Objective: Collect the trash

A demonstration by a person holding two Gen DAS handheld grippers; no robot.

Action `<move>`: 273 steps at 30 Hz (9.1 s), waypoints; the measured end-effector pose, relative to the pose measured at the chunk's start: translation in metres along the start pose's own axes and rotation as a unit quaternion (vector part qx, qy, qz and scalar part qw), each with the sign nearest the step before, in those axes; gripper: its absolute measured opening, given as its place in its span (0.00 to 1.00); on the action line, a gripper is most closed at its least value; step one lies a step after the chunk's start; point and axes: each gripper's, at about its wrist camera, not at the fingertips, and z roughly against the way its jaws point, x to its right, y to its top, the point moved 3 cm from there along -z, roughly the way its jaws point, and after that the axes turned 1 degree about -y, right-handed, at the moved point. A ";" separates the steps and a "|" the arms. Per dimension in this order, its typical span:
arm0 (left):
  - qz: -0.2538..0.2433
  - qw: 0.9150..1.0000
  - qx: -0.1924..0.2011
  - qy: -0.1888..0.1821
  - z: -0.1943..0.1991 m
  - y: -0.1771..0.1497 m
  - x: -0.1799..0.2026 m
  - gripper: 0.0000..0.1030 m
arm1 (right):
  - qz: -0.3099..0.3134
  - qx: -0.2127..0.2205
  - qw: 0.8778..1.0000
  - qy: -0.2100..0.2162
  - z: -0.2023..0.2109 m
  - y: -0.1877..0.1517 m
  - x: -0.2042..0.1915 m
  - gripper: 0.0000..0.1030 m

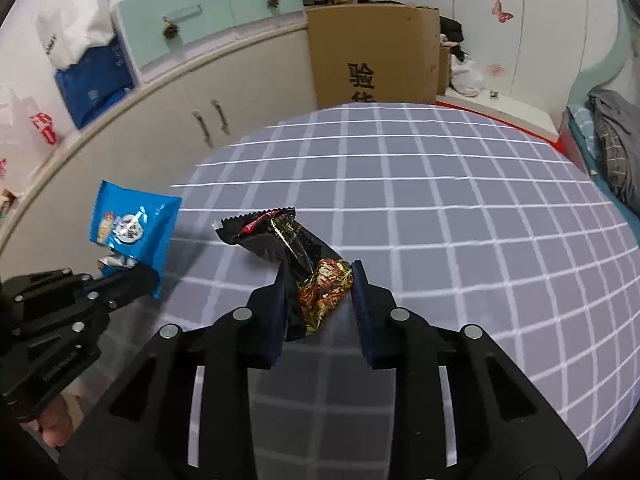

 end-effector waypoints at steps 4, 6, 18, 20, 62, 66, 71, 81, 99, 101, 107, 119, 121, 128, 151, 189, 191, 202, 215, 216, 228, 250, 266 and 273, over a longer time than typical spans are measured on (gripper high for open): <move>0.019 1.000 0.014 0.004 0.030 -0.018 -0.019 0.01 | 0.007 0.014 1.000 0.022 0.018 -0.010 -0.036 0.28; 0.025 0.999 0.019 0.008 0.042 -0.025 -0.028 0.01 | 0.008 0.021 0.999 0.039 0.026 -0.012 -0.053 0.28; 0.120 0.990 0.038 0.058 0.120 -0.108 -0.154 0.01 | 0.052 0.042 0.986 0.154 0.044 -0.047 -0.213 0.28; 0.138 0.988 0.032 0.065 0.123 -0.121 -0.175 0.01 | 0.060 0.030 0.983 0.171 0.034 -0.056 -0.241 0.28; 0.312 0.936 -0.112 0.121 0.002 -0.249 -0.345 0.60 | 0.060 -0.098 0.984 0.139 -0.144 -0.156 -0.340 0.28; 0.317 0.934 -0.101 0.127 0.011 -0.249 -0.347 0.63 | 0.059 -0.098 0.983 0.140 -0.145 -0.154 -0.343 0.28; 0.325 0.931 -0.088 0.143 0.025 -0.247 -0.348 0.66 | 0.055 -0.092 0.983 0.148 -0.144 -0.150 -0.346 0.29; 0.325 0.922 -0.064 0.200 0.074 -0.232 -0.347 0.73 | 0.056 -0.059 0.983 0.163 -0.114 -0.132 -0.352 0.69; 0.159 0.959 0.139 0.187 0.253 -0.140 -0.176 0.82 | 0.057 0.139 0.987 0.064 0.136 -0.097 -0.270 0.85; 0.135 0.959 0.164 0.186 0.273 -0.136 -0.147 0.85 | 0.053 0.153 0.985 0.051 0.166 -0.097 -0.253 0.88; 0.086 0.958 0.222 0.161 0.321 -0.131 -0.075 0.89 | 0.032 0.205 0.978 0.010 0.250 -0.112 -0.204 0.91; 0.021 0.955 0.271 0.121 0.383 -0.149 0.022 0.91 | 0.003 0.275 0.960 -0.044 0.356 -0.164 -0.156 0.93; 0.018 0.952 0.280 0.119 0.389 -0.152 0.030 0.92 | 0.001 0.288 0.956 -0.056 0.367 -0.171 -0.153 0.93; -0.003 0.951 0.287 0.111 0.401 -0.159 0.046 0.92 | 0.004 0.325 0.941 -0.089 0.396 -0.188 -0.149 0.94; -0.045 0.946 0.307 0.094 0.410 -0.168 0.075 0.92 | -0.002 0.352 0.931 -0.097 0.424 -0.204 -0.139 0.94; -0.046 0.946 0.305 0.102 0.410 -0.172 0.071 0.92 | -0.004 0.343 0.936 -0.083 0.416 -0.199 -0.143 0.94; -0.046 0.946 0.304 0.102 0.409 -0.172 0.070 0.92 | -0.004 0.342 0.936 -0.083 0.415 -0.200 -0.144 0.94; -0.049 0.947 0.300 0.106 0.408 -0.173 0.070 0.92 | -0.006 0.338 0.938 -0.082 0.409 -0.202 -0.152 0.94; -0.049 0.947 0.298 0.107 0.407 -0.174 0.069 0.92 | -0.009 0.335 0.939 -0.081 0.405 -0.203 -0.155 0.94; -0.049 0.947 0.298 0.108 0.407 -0.175 0.069 0.92 | -0.009 0.335 0.939 -0.080 0.404 -0.203 -0.156 0.94; -0.049 0.948 0.296 0.110 0.405 -0.174 0.065 0.92 | -0.011 0.332 0.940 -0.078 0.402 -0.204 -0.160 0.94; -0.049 0.948 0.296 0.109 0.405 -0.173 0.062 0.92 | -0.010 0.329 0.942 -0.073 0.402 -0.202 -0.159 0.94; -0.050 0.949 0.292 0.108 0.403 -0.173 0.051 0.92 | -0.009 0.324 0.944 -0.067 0.398 -0.202 -0.152 0.94; -0.051 0.949 0.291 0.108 0.403 -0.173 0.049 0.92 | -0.010 0.322 0.944 -0.065 0.395 -0.203 -0.150 0.94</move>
